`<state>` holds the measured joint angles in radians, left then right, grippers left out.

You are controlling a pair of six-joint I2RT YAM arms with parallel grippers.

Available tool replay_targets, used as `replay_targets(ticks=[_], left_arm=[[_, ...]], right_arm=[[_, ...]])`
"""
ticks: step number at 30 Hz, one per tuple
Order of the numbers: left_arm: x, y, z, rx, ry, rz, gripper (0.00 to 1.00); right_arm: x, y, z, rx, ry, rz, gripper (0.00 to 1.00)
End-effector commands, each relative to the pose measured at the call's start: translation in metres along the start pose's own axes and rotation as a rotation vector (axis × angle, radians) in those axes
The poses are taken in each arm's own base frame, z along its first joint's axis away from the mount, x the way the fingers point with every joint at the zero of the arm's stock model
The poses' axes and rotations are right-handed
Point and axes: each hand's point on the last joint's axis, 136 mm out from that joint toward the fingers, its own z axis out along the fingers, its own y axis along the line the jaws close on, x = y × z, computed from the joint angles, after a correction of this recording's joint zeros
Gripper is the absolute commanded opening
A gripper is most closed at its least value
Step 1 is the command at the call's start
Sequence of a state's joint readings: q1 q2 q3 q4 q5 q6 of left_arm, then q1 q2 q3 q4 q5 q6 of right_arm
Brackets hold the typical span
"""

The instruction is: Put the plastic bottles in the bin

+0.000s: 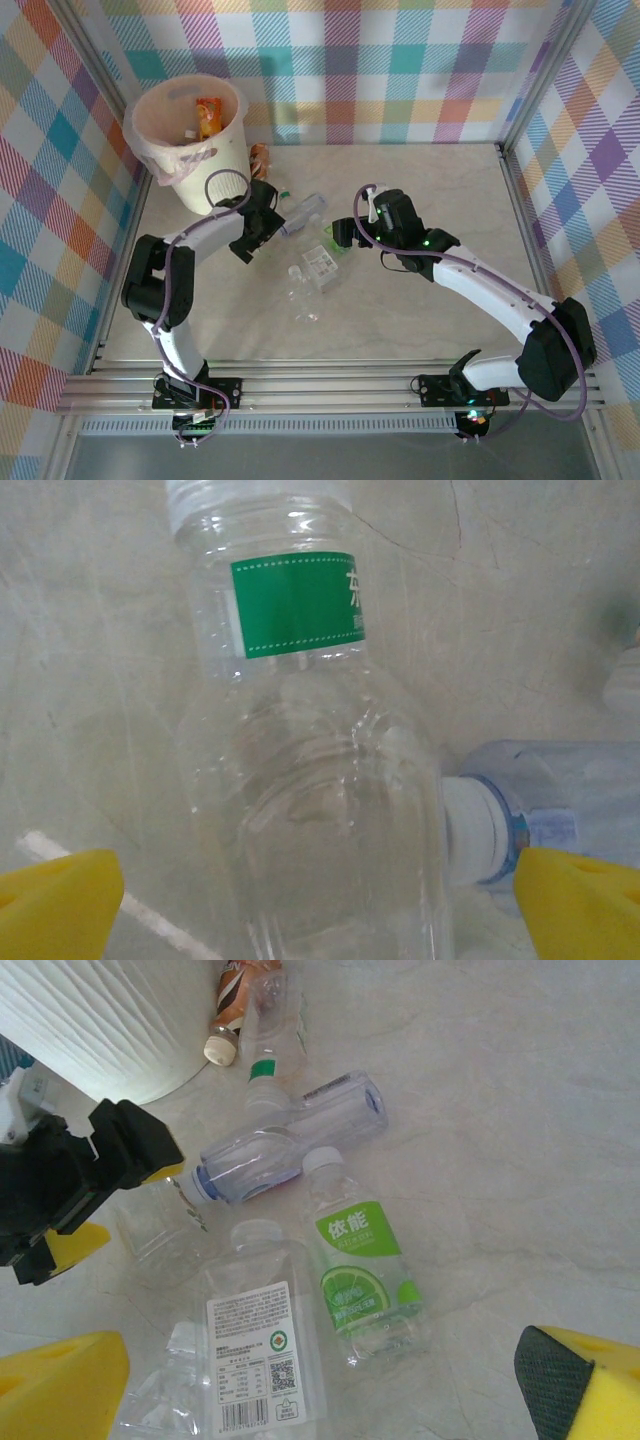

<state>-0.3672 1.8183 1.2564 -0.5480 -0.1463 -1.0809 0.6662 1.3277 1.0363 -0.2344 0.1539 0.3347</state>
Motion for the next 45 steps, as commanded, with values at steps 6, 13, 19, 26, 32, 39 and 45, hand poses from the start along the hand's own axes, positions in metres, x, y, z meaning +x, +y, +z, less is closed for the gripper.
replay_targets(ticks=[6,13,19,26,32,39,45], left_arm=[[0.007,0.019,0.003,-0.074,-0.004,0.045,0.94],[0.0,0.033,-0.011,-0.058,-0.066,0.081,0.88],[0.002,0.025,-0.008,-0.013,-0.055,0.142,0.88],[0.009,0.017,0.009,0.004,-0.021,0.225,0.82],[0.013,0.02,0.018,-0.018,0.001,0.293,0.77],[0.012,0.024,0.017,-0.023,-0.009,0.311,0.64],[0.005,0.016,-0.003,0.046,-0.058,0.323,0.56]], right_arm=[[-0.015,0.001,-0.008,0.003,-0.03,-0.018,1.0],[-0.009,-0.002,-0.008,0.004,-0.025,-0.004,1.0],[-0.008,-0.001,-0.006,0.003,-0.02,-0.005,1.0],[-0.006,-0.003,-0.009,0.006,-0.017,-0.004,1.0],[-0.004,-0.005,-0.011,0.014,-0.018,-0.003,1.0],[-0.005,0.002,-0.01,-0.024,-0.03,-0.017,1.0],[-0.014,0.012,-0.012,-0.086,-0.086,0.001,1.0]])
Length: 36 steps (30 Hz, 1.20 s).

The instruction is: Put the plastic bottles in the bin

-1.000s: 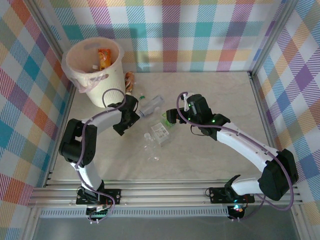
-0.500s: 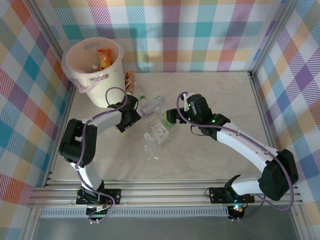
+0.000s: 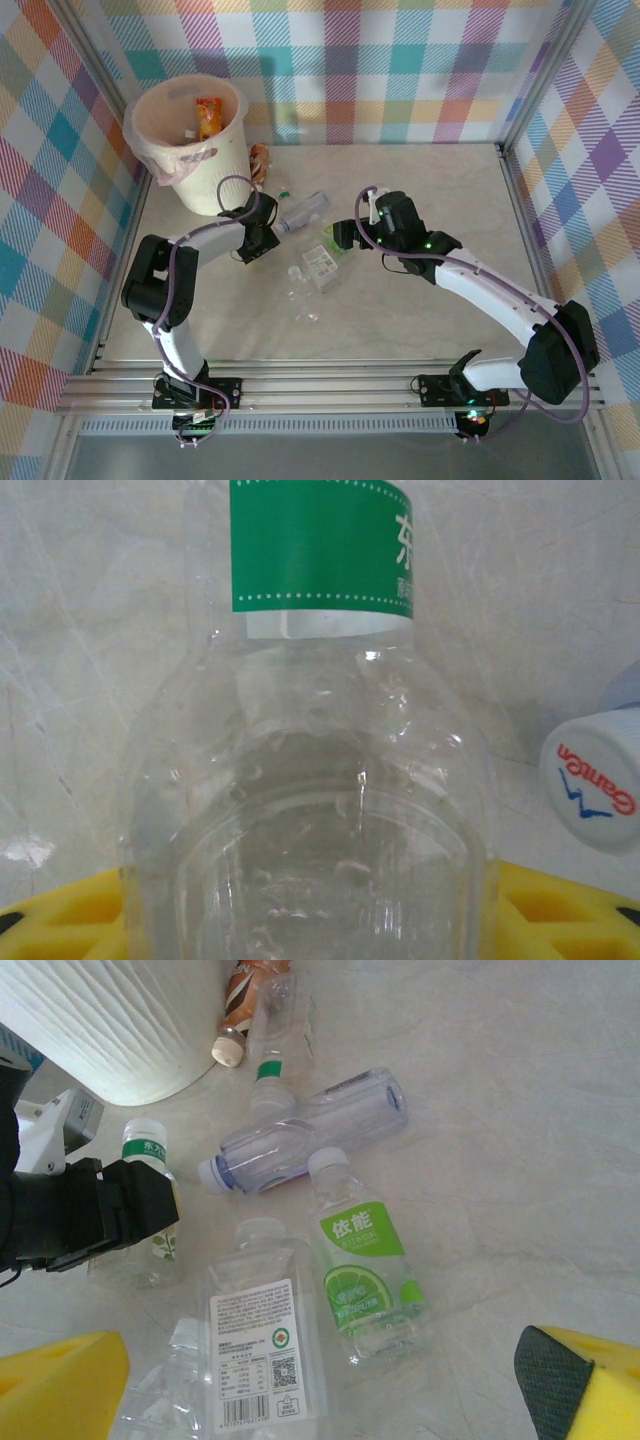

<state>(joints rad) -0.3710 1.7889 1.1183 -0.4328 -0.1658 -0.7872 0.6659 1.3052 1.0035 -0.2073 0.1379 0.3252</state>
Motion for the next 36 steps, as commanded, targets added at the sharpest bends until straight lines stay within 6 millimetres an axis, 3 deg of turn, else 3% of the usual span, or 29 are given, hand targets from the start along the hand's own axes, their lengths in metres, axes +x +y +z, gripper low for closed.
replay_targets(ticks=[1,10,20,30,36], left_arm=[[-0.008,-0.004,-0.022,0.052,-0.06,0.026,0.55],[-0.025,0.002,-0.064,0.131,-0.2,-0.029,0.5],[-0.046,0.064,-0.13,0.084,-0.461,-0.185,0.5],[-0.083,0.101,-0.231,0.137,-0.712,-0.219,0.51],[-0.111,0.096,-0.284,0.184,-0.824,-0.182,0.51]], right_arm=[[-0.019,0.015,-0.01,-0.09,-0.083,0.003,1.0],[-0.027,0.043,-0.023,-0.25,-0.127,-0.062,1.0],[-0.029,0.078,-0.031,-0.45,-0.138,-0.108,1.0],[-0.048,0.092,-0.036,-0.497,-0.267,-0.122,1.0],[-0.061,0.077,-0.036,-0.415,-0.353,-0.081,1.0]])
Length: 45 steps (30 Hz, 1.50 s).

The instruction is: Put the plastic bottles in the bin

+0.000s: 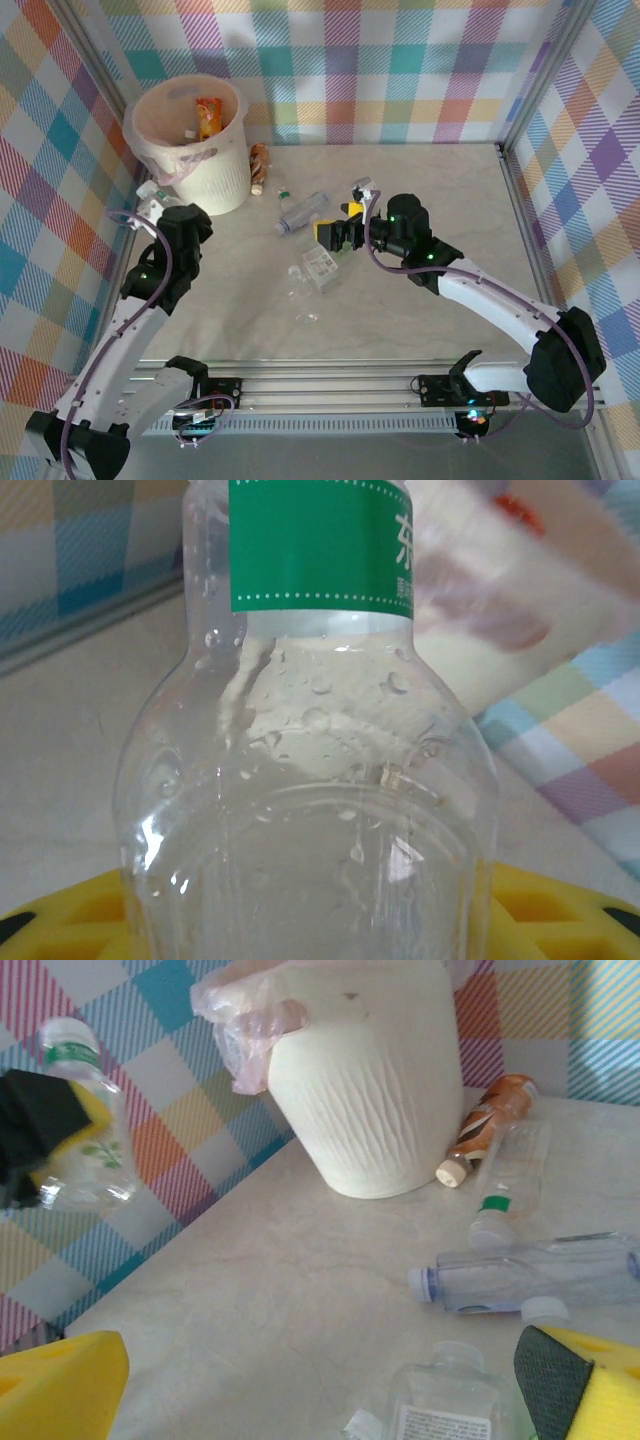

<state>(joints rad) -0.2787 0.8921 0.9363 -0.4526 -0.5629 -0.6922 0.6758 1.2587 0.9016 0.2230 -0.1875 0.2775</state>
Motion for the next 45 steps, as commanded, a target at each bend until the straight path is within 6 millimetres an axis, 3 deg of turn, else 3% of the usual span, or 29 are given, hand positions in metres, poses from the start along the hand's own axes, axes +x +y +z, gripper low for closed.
replay_targets(ticks=[1,8,14,21,27,36,45], left_arm=[[-0.039,-0.015,-0.012,0.033,-0.087,0.056,0.51],[-0.089,-0.06,-0.003,0.08,-0.181,0.153,0.51],[-0.122,-0.102,0.033,0.122,-0.213,0.182,0.51],[-0.143,-0.133,0.085,0.115,-0.202,0.23,0.51],[-0.162,-0.132,0.13,0.044,-0.184,0.268,0.51],[-0.169,-0.122,0.185,-0.052,-0.159,0.369,0.53],[-0.18,-0.085,0.233,-0.143,-0.118,0.334,0.64]], right_arm=[[-0.023,-0.004,-0.005,0.043,-0.122,-0.009,1.0],[-0.024,-0.018,-0.018,0.136,-0.163,0.007,1.0],[-0.019,-0.018,-0.022,0.149,-0.12,0.005,1.0],[-0.024,-0.016,-0.035,0.164,-0.134,-0.004,1.0],[-0.022,-0.018,-0.045,0.193,-0.125,-0.013,1.0],[-0.021,-0.023,-0.056,0.234,-0.134,-0.007,1.0],[-0.019,-0.035,-0.061,0.298,-0.154,0.067,1.0]])
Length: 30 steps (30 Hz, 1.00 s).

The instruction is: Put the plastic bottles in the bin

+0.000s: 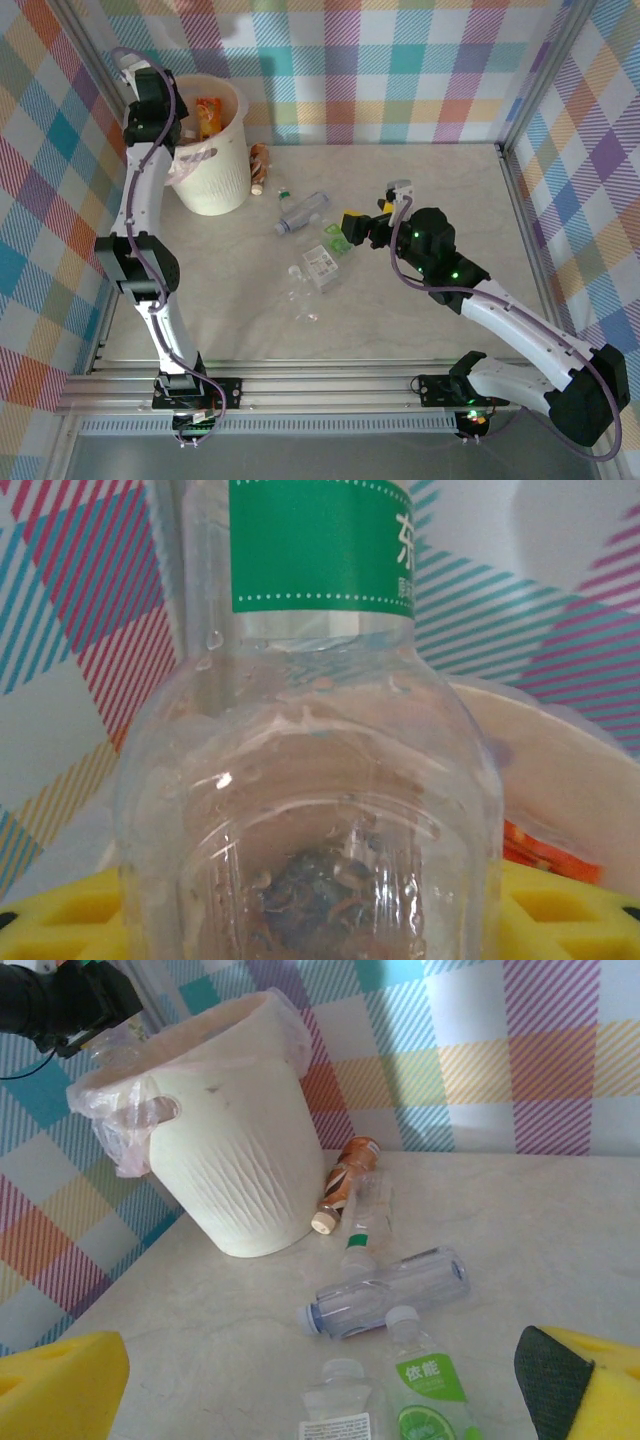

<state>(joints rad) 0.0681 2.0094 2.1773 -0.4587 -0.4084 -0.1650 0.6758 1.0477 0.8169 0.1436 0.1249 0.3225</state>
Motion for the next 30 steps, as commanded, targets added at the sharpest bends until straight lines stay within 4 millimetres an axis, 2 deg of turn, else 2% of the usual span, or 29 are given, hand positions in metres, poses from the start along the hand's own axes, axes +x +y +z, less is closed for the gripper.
replay_targets(ticks=[1,6,11,15,21,27,30], left_arm=[[-0.012,0.015,0.007,-0.026,0.008,-0.013,0.67],[-0.017,0.012,0.006,0.006,0.019,-0.041,0.85],[-0.024,0.008,-0.003,0.041,0.014,-0.062,0.93],[-0.025,0.002,-0.012,0.088,0.034,-0.075,0.96],[-0.019,-0.014,-0.023,0.185,0.088,-0.125,1.0],[-0.02,-0.051,-0.058,0.459,0.077,-0.221,1.0],[-0.019,-0.058,-0.073,0.523,0.073,-0.256,1.0]], right_arm=[[0.002,-0.002,-0.004,0.014,-0.001,0.028,1.0],[0.004,-0.003,-0.005,0.016,0.009,0.008,1.0],[0.002,-0.004,-0.005,0.026,-0.004,0.0,1.0],[0.004,-0.008,-0.003,0.045,-0.006,0.004,1.0],[0.018,-0.012,0.004,0.056,0.039,0.001,1.0],[0.042,-0.028,0.009,0.123,0.104,0.021,1.0],[0.056,-0.03,0.01,0.119,0.139,0.049,1.0]])
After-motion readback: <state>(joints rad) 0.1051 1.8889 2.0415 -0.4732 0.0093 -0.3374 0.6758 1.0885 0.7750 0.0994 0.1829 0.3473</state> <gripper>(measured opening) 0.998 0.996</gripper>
